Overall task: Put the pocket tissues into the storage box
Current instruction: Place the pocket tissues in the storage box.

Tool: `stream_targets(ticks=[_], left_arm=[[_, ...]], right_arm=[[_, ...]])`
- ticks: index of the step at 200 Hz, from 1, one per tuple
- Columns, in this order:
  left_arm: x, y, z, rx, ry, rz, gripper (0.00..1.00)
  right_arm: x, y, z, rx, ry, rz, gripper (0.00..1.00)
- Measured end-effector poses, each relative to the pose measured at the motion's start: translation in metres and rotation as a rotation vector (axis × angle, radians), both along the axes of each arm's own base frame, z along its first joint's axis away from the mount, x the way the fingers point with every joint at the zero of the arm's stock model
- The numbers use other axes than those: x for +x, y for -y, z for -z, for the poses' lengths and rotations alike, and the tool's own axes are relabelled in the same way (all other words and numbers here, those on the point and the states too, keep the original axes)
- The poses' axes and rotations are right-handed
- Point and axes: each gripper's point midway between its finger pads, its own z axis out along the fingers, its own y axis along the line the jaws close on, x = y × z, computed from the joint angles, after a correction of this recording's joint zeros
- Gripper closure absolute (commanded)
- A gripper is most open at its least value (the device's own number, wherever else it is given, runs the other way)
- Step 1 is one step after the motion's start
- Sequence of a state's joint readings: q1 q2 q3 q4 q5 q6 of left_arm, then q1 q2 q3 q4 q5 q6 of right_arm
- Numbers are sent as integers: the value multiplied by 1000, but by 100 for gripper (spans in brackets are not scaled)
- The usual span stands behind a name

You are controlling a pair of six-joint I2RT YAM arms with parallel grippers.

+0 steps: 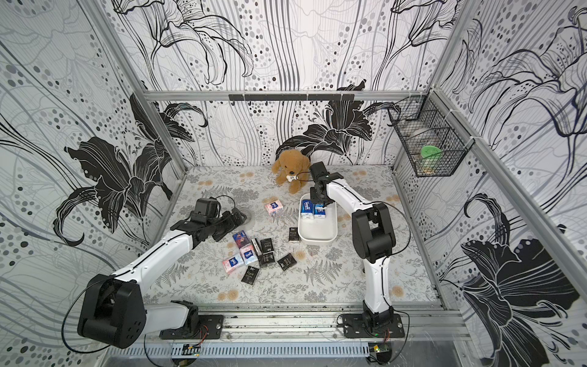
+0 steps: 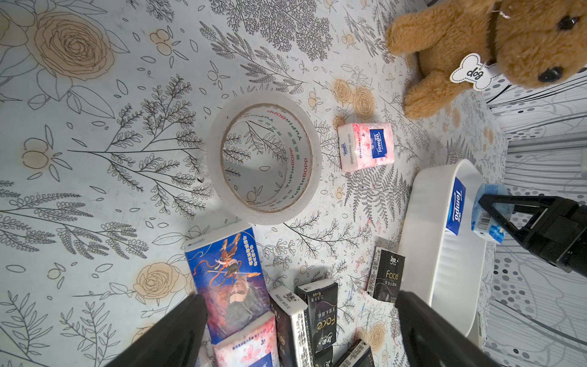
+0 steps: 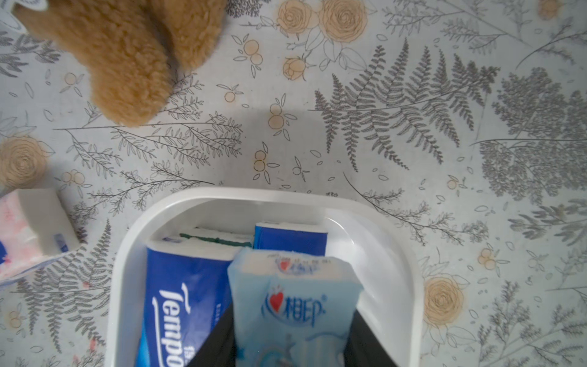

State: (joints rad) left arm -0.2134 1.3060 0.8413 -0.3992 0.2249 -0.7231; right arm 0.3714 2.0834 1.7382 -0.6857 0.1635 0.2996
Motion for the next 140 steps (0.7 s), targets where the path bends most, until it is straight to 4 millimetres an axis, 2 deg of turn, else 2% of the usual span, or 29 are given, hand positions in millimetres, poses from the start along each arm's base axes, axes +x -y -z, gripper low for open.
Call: stream_targets(ticks=[49,68,80,98,140], left_arm=[[-1,-2,2,12,-6,-3,3],[-2,-3,3,21,-9,-6,3],[-2,-4,3,27,-12,-7,3],[-3,-4,4,37,-12,-3,3],[-9,-2,9,89,-26,16,1]], right_arm=[[-1,-4,18,8,-44,-16,51],[-1,-5,25,7,-58,-19,46],[-1,-5,27,6,-66,-19,36],[2,-5,25,6,-61,-23,26],[4,-6,15,18,-40,-15,22]])
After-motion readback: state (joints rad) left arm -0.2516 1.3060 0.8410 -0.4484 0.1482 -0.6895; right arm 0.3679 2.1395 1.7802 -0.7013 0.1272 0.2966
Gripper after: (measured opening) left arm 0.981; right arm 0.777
